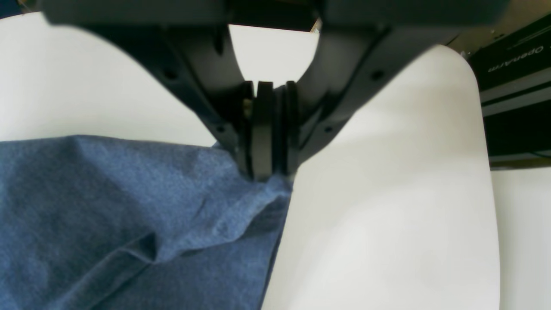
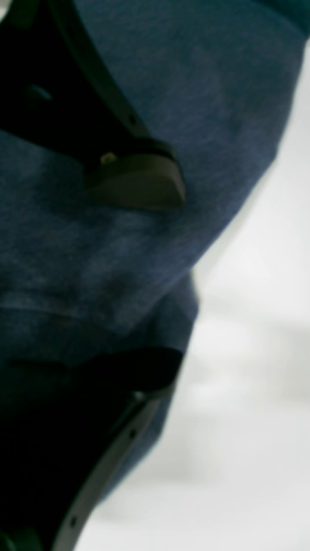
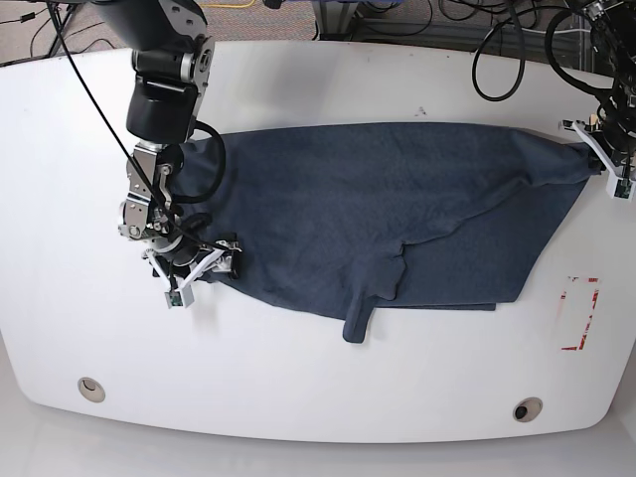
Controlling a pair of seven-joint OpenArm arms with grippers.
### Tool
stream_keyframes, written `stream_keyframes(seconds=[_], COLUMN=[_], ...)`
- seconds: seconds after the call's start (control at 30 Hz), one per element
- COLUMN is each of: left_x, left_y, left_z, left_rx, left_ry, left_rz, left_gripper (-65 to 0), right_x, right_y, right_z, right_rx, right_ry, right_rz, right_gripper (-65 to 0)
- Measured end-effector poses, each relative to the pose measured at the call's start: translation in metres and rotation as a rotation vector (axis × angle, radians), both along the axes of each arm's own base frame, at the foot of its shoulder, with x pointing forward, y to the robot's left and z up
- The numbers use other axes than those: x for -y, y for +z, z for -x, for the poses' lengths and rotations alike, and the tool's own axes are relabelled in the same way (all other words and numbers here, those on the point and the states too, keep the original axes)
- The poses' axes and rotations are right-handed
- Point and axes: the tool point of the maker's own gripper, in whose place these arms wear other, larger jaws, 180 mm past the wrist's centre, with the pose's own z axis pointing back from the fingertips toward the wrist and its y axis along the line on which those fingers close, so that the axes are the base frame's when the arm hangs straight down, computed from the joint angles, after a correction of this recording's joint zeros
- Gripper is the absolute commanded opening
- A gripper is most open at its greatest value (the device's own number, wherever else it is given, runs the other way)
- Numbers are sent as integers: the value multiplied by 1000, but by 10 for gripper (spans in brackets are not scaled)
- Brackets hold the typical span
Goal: Layout the t-shirt on the table in an organized manner, then fold the t-shirt properly
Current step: 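Regrasp the shirt edge with the right gripper beside the hem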
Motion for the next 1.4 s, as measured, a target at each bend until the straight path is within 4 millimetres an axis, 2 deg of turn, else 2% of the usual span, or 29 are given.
stream_keyframes(seconds=[0.7, 0.8, 1.1, 1.27, 1.4], left_x=[0, 0, 0, 0, 0], left_y=[0, 0, 0, 0, 0], left_z=[0, 0, 0, 0, 0], left_rx=[1, 0, 1, 1, 1], left_ry=[0, 0, 0, 0, 0], left_rz=[1, 0, 0, 0, 0], left_gripper=[-650, -650, -650, -650, -650], right_x=[-10, -16, -50, -51, -50], right_y=[-1, -1, -1, 0, 0], right_z=[19, 19, 28, 27, 27], right_rx=[19, 16, 24, 26, 26], right_ry=[14, 37, 153, 152, 142], right_rz=[8, 19, 40, 39, 39], right_gripper=[-176, -178, -178, -179, -214])
